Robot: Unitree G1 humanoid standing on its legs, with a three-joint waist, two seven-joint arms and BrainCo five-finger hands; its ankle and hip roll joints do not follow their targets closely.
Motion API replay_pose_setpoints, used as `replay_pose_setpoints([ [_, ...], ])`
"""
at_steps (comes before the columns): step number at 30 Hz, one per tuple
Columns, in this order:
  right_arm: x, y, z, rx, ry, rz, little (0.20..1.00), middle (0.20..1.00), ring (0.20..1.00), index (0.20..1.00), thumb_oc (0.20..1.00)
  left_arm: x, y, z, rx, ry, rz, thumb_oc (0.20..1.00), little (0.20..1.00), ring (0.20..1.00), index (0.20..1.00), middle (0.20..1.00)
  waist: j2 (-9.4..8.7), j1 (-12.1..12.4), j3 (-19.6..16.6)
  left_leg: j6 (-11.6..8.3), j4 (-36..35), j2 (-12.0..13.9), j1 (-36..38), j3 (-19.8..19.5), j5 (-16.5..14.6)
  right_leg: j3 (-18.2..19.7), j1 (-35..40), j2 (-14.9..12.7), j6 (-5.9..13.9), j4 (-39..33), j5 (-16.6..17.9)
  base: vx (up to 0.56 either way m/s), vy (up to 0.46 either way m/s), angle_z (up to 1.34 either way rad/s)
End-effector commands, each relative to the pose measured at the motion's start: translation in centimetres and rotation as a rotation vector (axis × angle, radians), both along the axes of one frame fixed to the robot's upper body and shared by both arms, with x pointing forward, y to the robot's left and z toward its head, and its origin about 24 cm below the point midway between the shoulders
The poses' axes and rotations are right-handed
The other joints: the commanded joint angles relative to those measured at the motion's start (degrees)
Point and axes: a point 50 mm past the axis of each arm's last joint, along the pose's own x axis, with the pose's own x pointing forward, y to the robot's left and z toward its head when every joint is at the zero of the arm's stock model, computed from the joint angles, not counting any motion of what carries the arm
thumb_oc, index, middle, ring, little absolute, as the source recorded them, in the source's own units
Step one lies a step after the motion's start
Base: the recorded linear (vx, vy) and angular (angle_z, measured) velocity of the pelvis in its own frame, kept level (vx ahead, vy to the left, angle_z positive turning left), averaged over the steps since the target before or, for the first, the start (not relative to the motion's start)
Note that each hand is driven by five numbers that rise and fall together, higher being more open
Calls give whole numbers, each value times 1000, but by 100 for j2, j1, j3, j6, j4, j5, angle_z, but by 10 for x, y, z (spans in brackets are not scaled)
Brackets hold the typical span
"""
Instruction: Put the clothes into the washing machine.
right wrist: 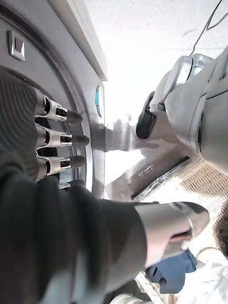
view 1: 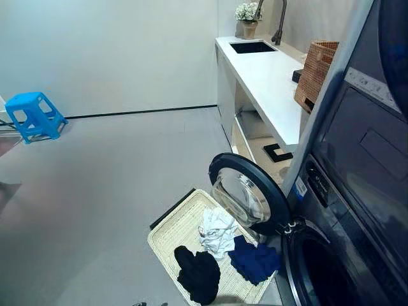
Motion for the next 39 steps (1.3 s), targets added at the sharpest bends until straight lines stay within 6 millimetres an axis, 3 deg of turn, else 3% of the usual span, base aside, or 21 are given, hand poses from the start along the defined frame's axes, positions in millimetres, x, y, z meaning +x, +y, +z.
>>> replay_pose_setpoints([
  [1, 20, 1, 3, -3, -31, -30, 1000, 1000, 1000, 1000, 1000, 15, 3, 4, -19, -26, 9, 1000, 1000, 1000, 1000, 1000, -83, 50, 136, 20, 44, -83, 406, 534, -466, 200, -411, -300, 513, 19, 297, 249, 44, -13],
  [32, 19, 2, 3, -1, -31, -20, 1000, 1000, 1000, 1000, 1000, 16, 4, 4, -31, -37, 24, 1000, 1000, 1000, 1000, 1000, -138, 117, 178, 22, 44, -77, 379, 503, -450, 142, -425, -292, 512, 19, 306, 0, 0, 0],
  [39, 29, -2, 7, 3, -79, -37, 1000, 1000, 1000, 1000, 1000, 37, 16, 16, 68, -231, 174, 1000, 1000, 1000, 1000, 1000, -150, 154, 353, 17, 44, -72, 289, 429, -396, 148, -520, -282, 511, 28, 346, 27, 5, 1],
])
